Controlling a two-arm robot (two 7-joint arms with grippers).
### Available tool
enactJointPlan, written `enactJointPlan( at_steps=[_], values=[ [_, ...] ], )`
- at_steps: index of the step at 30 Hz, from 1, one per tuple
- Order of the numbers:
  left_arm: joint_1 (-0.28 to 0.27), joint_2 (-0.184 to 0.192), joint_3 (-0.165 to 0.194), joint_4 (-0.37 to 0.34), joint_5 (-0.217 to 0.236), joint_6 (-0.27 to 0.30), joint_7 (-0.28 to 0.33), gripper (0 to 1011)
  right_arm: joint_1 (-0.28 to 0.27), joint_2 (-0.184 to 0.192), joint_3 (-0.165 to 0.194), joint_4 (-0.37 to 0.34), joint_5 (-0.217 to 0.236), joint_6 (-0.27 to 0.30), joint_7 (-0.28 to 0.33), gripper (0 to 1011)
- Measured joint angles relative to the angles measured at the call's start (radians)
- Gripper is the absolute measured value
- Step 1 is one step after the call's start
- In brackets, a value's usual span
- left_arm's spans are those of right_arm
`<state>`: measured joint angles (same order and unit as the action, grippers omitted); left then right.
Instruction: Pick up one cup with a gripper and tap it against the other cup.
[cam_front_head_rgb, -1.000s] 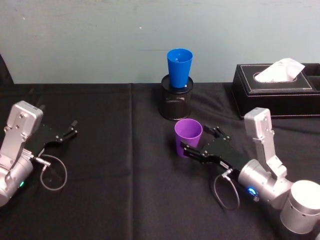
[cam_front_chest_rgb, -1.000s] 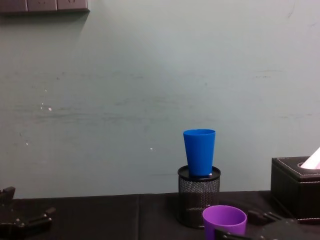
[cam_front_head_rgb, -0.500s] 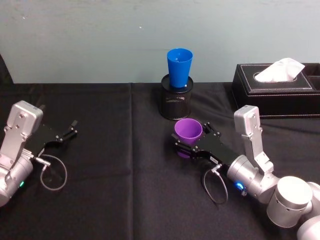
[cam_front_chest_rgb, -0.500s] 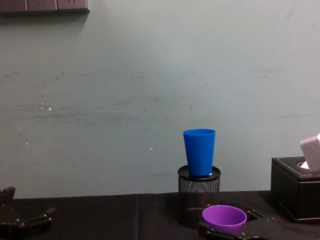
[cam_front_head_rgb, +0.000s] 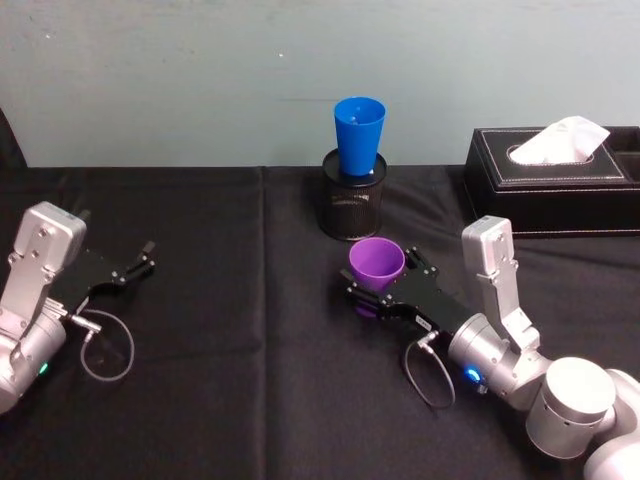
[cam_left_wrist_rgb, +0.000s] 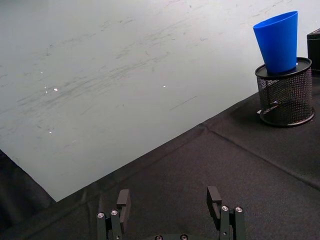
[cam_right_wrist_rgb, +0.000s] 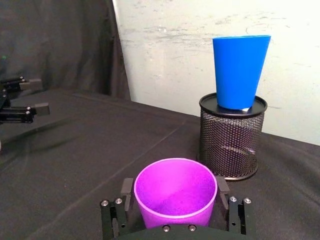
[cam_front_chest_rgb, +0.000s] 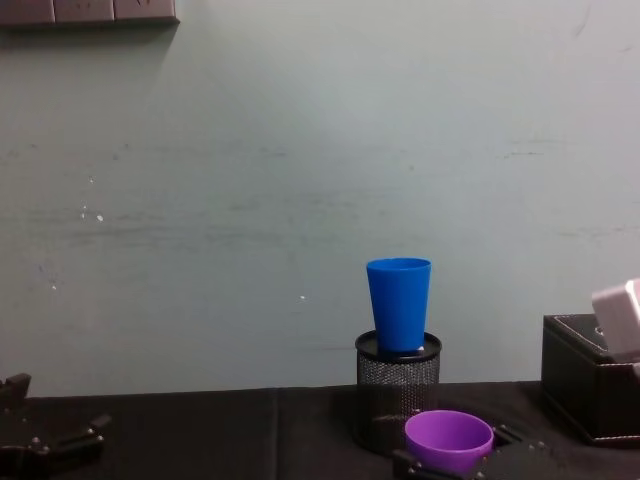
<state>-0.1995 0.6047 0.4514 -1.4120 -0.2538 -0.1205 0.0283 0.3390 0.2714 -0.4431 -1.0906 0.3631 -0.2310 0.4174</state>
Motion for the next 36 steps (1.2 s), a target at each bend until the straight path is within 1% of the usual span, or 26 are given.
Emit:
enactJointPlan(
  at_steps=[4, 5, 7, 8, 13, 16, 23, 24, 31, 33, 34, 35, 36],
  values=[
    [0.000, 0.000, 0.000, 0.000, 0.000, 0.000, 0.000, 1000, -0.003, -0.003, 0.002, 0.001, -0.014, 0.002, -0.001, 964],
    [0.000, 0.000, 0.000, 0.000, 0.000, 0.000, 0.000, 1000, -0.003, -0.005, 0.003, 0.003, -0.018, 0.007, -0.001, 927],
    [0.000, 0.000, 0.000, 0.000, 0.000, 0.000, 0.000, 1000, -0.003, -0.006, 0.004, 0.004, -0.023, 0.013, -0.001, 892],
    [0.000, 0.000, 0.000, 0.000, 0.000, 0.000, 0.000, 1000, -0.003, -0.007, 0.005, 0.005, -0.025, 0.015, -0.001, 841],
    [0.000, 0.000, 0.000, 0.000, 0.000, 0.000, 0.000, 1000, -0.004, -0.014, 0.014, 0.005, -0.036, 0.027, -0.001, 751],
    [0.000, 0.000, 0.000, 0.000, 0.000, 0.000, 0.000, 1000, -0.009, -0.015, 0.020, -0.008, -0.043, 0.034, -0.001, 735],
    [0.000, 0.000, 0.000, 0.000, 0.000, 0.000, 0.000, 1000, -0.030, -0.007, 0.044, -0.083, -0.051, 0.064, -0.011, 731],
    [0.000, 0.000, 0.000, 0.000, 0.000, 0.000, 0.000, 1000, -0.033, -0.005, 0.047, -0.094, -0.051, 0.074, -0.012, 731],
    [0.000, 0.000, 0.000, 0.000, 0.000, 0.000, 0.000, 1000, -0.053, 0.008, 0.077, -0.226, -0.039, 0.197, -0.034, 731],
    [0.000, 0.000, 0.000, 0.000, 0.000, 0.000, 0.000, 1000, -0.062, 0.014, 0.091, -0.301, -0.022, 0.274, -0.053, 731],
    [0.000, 0.000, 0.000, 0.000, 0.000, 0.000, 0.000, 1000, -0.062, 0.014, 0.091, -0.301, -0.022, 0.274, -0.053, 731],
    [0.000, 0.000, 0.000, 0.000, 0.000, 0.000, 0.000, 1000, -0.066, 0.017, 0.099, -0.336, -0.011, 0.311, -0.062, 731],
    [0.000, 0.000, 0.000, 0.000, 0.000, 0.000, 0.000, 1000, -0.067, 0.018, 0.102, -0.352, -0.006, 0.328, -0.065, 731]
  ],
)
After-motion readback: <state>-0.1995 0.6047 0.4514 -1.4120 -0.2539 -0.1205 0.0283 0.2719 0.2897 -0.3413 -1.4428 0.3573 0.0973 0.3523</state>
